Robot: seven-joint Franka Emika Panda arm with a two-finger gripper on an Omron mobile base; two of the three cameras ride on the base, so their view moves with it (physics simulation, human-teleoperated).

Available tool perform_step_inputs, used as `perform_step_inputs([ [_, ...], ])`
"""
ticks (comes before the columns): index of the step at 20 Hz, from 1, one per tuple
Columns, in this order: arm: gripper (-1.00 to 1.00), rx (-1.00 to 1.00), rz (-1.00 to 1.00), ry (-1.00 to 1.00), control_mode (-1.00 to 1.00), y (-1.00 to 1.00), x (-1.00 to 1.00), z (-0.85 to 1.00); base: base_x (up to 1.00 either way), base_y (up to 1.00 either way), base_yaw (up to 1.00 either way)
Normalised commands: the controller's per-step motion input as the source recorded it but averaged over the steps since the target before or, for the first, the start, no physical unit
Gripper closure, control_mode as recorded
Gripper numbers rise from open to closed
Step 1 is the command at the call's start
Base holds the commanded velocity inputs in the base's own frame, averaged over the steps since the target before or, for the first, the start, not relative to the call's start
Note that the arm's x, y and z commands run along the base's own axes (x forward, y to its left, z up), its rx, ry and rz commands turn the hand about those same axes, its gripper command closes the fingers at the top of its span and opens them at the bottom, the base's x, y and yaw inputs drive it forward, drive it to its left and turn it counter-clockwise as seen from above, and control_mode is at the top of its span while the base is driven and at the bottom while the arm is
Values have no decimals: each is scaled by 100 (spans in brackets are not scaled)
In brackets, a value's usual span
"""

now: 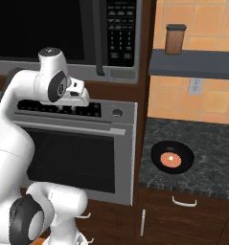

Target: Open the microwave, place the bowl with waffle inside the microwave, then close the microwave door and turn it on.

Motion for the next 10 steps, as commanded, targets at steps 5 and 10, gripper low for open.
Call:
perform_step_inputs([
  [5, -100, 0, 0, -53, -100, -11, -56, 25, 0, 0, 0],
  [10, -100, 0, 0, -100, -100, -38, -89, 44, 0, 0, 0],
])
